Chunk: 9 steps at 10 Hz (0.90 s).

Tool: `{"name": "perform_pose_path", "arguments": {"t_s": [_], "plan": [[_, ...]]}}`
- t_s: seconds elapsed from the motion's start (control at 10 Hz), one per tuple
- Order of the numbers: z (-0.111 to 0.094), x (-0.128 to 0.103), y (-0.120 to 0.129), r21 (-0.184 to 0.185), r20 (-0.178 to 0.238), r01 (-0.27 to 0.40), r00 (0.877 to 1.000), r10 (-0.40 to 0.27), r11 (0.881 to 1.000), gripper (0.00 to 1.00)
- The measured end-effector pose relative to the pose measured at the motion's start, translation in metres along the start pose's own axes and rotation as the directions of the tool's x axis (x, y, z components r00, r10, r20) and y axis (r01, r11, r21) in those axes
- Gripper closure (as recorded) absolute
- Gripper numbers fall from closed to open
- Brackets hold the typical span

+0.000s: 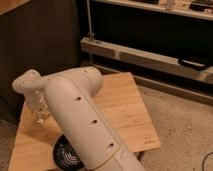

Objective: Place the bottle in the ceramic bowl

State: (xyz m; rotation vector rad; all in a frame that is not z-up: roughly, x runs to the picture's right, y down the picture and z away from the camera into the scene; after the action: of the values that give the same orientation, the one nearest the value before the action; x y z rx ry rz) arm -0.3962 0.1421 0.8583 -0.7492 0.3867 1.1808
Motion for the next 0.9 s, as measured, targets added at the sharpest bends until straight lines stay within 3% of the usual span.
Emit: {"name": "perform_pose_path", "arguments": {"t_s": [0.4, 0.6, 0.7, 0.8, 0.9], "plan": [[0.0046, -0.0031, 0.0020, 0.012, -0.042, -0.016, 0.999, 0.016, 1.000, 0.89], [0.0036, -0.0037, 0.0012, 0.011, -0.051, -0.014, 0.999, 0.015, 1.000, 1.00], [0.0017, -0.0039, -0.0002, -0.004, -0.057, 0.000, 0.998, 0.000, 1.000, 1.00], [-0.0012, -0.0038, -0.0013, -0.043, -0.065, 0.029, 0.997, -0.032, 0.999, 1.00], [-0.0054, -0.0058, -0.0046, -0.139, -0.067, 0.102, 0.991, -0.112, 0.985, 1.00]]}}
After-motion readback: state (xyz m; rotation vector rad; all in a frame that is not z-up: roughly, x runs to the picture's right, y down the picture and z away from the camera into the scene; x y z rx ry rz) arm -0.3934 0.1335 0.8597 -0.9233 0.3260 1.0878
